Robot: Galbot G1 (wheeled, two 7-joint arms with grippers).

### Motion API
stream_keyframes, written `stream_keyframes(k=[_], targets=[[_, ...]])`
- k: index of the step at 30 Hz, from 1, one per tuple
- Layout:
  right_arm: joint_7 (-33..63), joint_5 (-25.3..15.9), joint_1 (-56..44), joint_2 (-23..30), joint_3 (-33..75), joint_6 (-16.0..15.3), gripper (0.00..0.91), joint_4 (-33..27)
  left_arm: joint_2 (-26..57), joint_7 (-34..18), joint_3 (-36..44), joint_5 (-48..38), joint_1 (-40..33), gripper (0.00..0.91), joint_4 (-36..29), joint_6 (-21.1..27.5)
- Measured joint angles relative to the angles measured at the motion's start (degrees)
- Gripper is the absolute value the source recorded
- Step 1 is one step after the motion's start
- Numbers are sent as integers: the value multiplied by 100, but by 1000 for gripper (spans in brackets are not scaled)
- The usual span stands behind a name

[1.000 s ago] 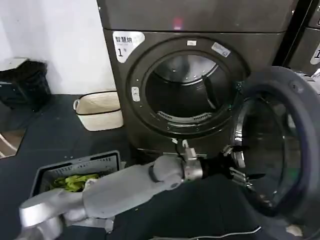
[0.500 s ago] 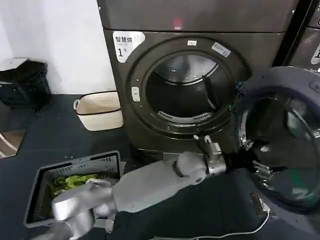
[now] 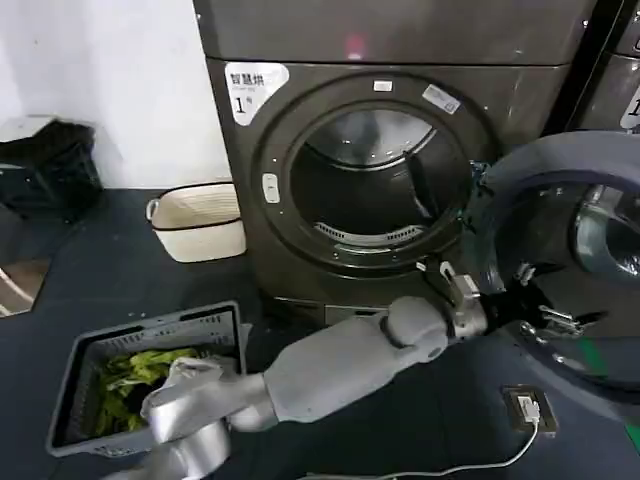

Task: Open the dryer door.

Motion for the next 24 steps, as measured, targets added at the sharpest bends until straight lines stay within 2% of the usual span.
stream_keyframes(k=[9,18,24], targets=[[118,-4,-53,-12,123,16,907,-177,2,-38,-9,53,-42,907,231,-27],[141,-54,-150,-39,280,34,907,-275,2,-292,-86,210,-110,907,591,-99],[133,-47,-225,-34,377,75,907,-318,2,-279,-73,244,-92,907,607,-124]])
